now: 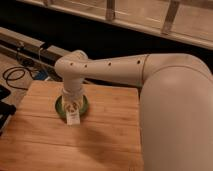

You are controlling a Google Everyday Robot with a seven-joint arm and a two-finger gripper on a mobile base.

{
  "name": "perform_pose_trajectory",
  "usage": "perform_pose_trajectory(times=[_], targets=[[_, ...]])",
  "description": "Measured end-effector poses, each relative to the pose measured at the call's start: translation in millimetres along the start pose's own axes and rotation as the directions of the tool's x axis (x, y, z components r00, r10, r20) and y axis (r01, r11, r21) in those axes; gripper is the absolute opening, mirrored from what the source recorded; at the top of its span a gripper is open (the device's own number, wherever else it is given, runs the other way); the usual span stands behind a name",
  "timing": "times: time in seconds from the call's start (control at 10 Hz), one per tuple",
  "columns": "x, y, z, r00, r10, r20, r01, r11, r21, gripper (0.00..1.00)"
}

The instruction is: Place the bottle in the ceramic bowl

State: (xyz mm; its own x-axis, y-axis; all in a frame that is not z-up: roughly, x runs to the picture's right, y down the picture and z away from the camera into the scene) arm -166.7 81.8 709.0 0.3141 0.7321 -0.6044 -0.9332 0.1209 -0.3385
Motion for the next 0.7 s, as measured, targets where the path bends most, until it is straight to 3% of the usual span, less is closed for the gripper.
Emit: perform_pose_trajectory(times=[0.4, 0.7], targets=[[-4.3, -2.1, 0.3, 1.000, -0.007, 0.017, 0.007, 1.000, -0.002, 0.00], [24.3, -24.1, 27.5, 0.993, 0.087, 0.085, -0.088, 0.996, 0.005, 0.00]])
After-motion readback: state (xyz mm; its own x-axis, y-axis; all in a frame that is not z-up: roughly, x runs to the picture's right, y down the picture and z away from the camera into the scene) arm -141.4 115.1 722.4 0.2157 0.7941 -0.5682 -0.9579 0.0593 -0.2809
